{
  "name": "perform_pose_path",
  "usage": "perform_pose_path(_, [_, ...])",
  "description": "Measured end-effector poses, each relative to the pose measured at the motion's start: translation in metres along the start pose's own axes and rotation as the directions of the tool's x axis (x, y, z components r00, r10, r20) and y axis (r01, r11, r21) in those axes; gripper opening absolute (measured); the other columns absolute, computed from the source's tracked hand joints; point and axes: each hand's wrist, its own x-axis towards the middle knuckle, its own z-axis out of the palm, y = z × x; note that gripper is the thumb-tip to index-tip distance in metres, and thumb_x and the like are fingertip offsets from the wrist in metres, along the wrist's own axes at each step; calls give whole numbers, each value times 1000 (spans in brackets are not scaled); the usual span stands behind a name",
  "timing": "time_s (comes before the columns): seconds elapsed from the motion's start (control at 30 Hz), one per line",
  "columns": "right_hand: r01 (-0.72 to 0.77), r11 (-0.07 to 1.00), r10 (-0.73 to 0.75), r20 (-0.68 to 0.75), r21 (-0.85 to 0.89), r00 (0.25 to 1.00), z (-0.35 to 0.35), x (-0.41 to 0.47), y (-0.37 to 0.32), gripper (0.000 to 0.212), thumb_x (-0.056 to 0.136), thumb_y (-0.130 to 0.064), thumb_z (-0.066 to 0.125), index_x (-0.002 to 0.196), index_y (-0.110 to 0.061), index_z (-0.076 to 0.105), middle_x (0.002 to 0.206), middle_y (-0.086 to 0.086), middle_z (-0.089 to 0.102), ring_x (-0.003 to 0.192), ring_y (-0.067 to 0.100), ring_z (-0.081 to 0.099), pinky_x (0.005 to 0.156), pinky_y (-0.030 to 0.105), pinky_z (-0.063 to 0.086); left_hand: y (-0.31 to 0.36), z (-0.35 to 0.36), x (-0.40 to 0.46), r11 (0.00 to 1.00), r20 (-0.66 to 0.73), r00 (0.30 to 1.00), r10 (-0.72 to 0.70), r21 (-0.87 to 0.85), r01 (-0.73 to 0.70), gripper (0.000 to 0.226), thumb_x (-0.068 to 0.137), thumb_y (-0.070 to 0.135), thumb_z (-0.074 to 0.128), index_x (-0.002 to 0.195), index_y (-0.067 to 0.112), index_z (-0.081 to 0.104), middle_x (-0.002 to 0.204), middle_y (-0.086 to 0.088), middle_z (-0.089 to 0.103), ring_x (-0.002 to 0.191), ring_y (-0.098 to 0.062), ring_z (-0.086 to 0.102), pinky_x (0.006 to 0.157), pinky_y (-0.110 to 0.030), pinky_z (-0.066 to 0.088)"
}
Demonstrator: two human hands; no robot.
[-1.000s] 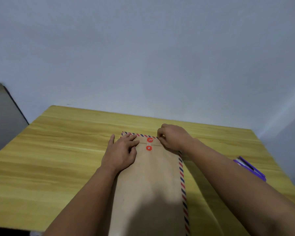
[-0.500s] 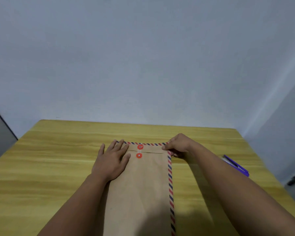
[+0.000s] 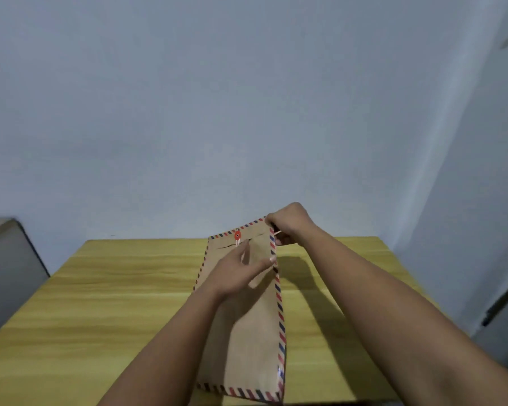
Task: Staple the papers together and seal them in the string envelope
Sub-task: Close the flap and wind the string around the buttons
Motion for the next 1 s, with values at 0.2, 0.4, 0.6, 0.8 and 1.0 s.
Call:
perform_pose_path(0.2, [200,972,-205,26,120,978,2,-54,-61,13,85,-8,67,75,0,70,80,24,77,57,28,71,66,40,66,58,-7,-25,991,-231,965,123,76,-108,79,89,10,49,158,36,19,145,3,52,124,-27,58,88,-33,49])
perform_pose_path(0.4, [311,948,-312,3,72,950,-17,-79,-64,40,96,-45,69,109,-7,76,107,11,78,86,22,73,76,36,59,81,-60,-54,989,-373,916,144,66,-129,37,93,7,48,126,19,60,109,-1,66,100,-26,63,79,-35,50])
perform_pose_path(0.6, [256,967,-256,-90,-13,962,-39,-84,-19,78,91,-51,74,155,-21,42,153,-1,50,136,26,53,99,40,49,89,-107,-68,973,-312,948,64,-193,-129,17,99,16,58,113,17,66,104,-11,73,91,-31,71,82,-45,58])
perform_pose_path(0.8, [273,917,-225,-187,291,956,-39,-73,23,62,91,-15,78,148,-21,54,106,9,74,99,23,73,76,36,58,74,-117,-49,953,-293,956,8,-286,-96,28,94,13,60,121,21,62,104,-12,74,82,-28,72,71,-39,58])
perform_pose_path(1.0, [267,913,-151,-352,309,924,-18,-47,63,38,89,-6,76,125,-15,76,99,2,77,93,15,73,97,37,59,33,-87,-15,997,-426,905,19,80,17,53,90,10,57,141,22,49,104,-3,67,95,-27,63,82,-40,53])
